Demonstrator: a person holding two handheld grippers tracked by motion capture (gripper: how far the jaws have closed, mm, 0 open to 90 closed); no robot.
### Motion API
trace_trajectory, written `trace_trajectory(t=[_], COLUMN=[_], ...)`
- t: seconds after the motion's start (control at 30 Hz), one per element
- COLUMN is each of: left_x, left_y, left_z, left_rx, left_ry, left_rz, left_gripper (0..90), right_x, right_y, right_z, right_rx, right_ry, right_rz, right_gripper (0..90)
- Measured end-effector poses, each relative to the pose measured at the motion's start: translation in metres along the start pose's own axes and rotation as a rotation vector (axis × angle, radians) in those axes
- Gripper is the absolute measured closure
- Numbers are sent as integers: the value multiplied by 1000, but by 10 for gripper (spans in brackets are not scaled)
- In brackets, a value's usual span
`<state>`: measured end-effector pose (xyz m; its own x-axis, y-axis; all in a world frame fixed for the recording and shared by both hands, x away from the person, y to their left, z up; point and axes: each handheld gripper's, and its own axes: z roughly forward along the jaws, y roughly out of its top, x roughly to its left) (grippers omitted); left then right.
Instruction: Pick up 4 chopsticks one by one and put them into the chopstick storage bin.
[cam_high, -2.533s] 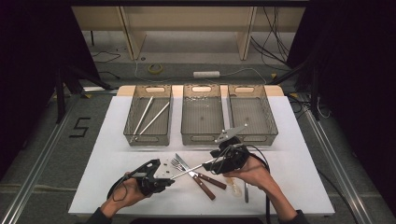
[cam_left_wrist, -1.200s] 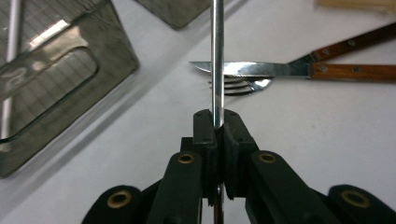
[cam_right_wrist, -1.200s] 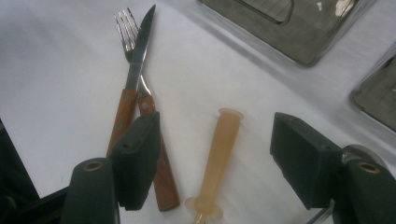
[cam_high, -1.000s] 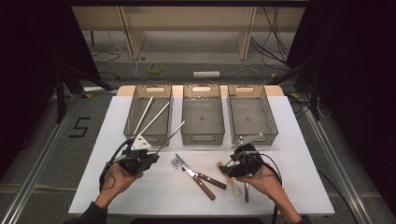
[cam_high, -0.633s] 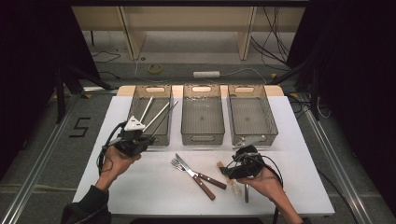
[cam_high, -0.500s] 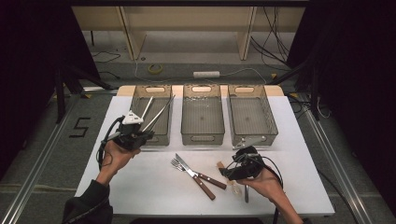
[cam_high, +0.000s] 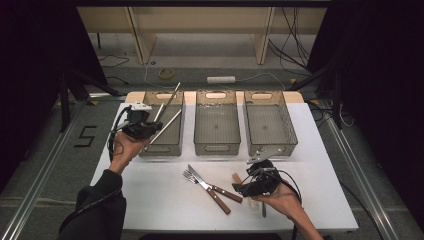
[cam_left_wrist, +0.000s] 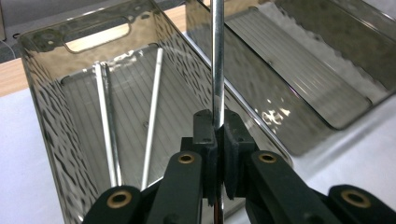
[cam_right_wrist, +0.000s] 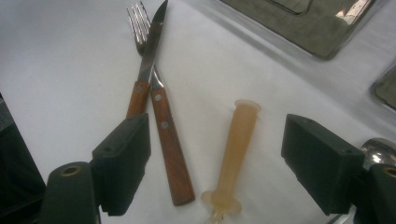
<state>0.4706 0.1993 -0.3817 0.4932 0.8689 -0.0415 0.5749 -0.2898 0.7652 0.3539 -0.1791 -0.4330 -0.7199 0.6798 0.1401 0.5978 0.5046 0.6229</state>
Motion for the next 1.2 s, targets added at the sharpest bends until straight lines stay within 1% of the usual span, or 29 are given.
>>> trace_trajectory(t=[0.23,0.5,0.7,0.87,1.0,1.03,1.17,1.2], left_x=[10,22,26,29,30,30,31,31], left_y=[9,8,4,1,-2,-2,-5,-5], left_z=[18,36,47,52,56,57,62,64], left_rx=[16,60,92,102,120,123,150,155], left_ry=[35,58,73,86,90,88,98,101], left_rz=[-6,-15,-26,-47,-45,-47,-41,-45], left_gripper=[852,851,851,850,849,848,847,847], right_x=[3,3,4,5,4,5,5,5], right_y=[-1,-3,-3,-3,-3,-3,-3,-3], right_z=[1,2,3,3,3,3,3,3], right_rx=[7,14,17,23,22,26,29,25], right_ry=[10,17,21,23,23,26,23,21], right_rz=[-10,-13,-19,-20,-21,-12,-15,-18], right_gripper=[250,254,258,259,261,263,264,264])
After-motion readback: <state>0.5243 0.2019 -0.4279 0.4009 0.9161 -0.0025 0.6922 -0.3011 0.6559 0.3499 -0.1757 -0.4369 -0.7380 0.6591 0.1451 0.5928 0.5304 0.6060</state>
